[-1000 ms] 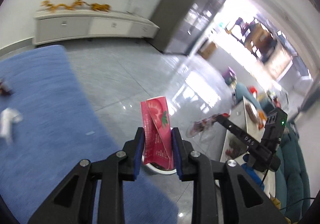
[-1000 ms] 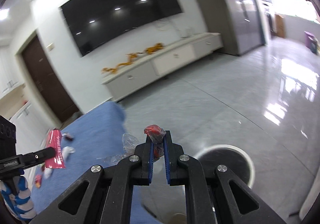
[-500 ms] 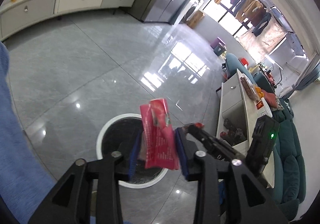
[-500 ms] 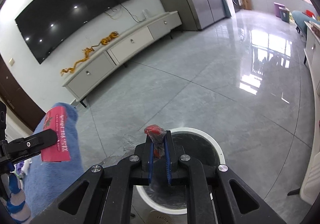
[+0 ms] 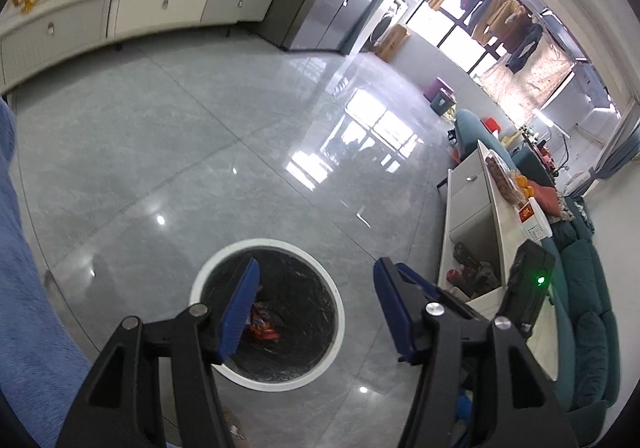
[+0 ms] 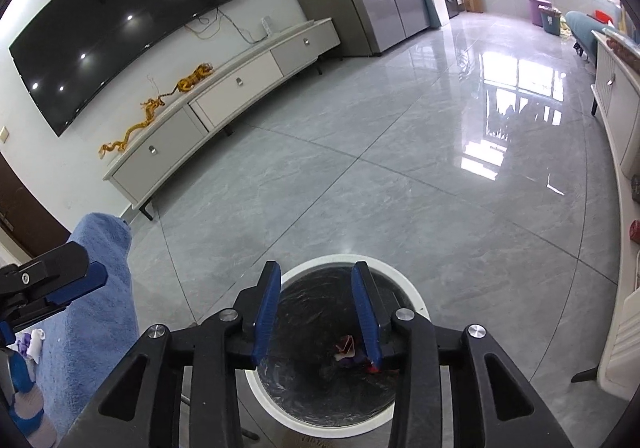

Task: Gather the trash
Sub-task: 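Carry both wrappers to the bin and open both grippers over it, then return both tools to the trash on the rug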

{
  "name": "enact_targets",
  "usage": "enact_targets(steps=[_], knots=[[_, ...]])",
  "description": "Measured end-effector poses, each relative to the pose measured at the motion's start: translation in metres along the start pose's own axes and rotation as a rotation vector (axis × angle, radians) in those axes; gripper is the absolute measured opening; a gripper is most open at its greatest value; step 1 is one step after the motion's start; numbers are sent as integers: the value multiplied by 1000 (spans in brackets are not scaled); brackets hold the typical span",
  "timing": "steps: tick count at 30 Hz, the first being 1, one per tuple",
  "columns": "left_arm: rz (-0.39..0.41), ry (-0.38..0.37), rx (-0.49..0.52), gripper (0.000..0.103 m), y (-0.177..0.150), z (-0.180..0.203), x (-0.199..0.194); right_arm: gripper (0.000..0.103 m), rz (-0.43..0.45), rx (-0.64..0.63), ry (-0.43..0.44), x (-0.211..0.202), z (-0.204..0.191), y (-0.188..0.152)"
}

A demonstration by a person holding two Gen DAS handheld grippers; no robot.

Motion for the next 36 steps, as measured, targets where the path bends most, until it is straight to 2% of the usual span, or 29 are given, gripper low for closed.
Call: enact_targets(steps=[10, 21, 28, 36], knots=[[152, 74, 66, 58, -17, 5, -97, 36, 129, -10, 25, -75, -25, 5], [321, 170, 48, 58, -58, -25, -217, 36, 225, -142, 89, -143, -107, 2], [422, 252, -11, 58, -106, -78, -292, 36, 243, -270, 148, -170, -176, -12], [506, 434, -139, 58, -189, -175, -374, 36, 190, -405, 237, -155, -265, -28]])
Point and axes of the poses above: each gripper's, at about its wrist camera, not at the fingertips, and x roughly the way its jaws point, z to its right, y to its top, the point moved 6 cm from there along x, roughly the way its jaws point, and after that the axes turned 11 degrees about -z, right-handed, at the moved point
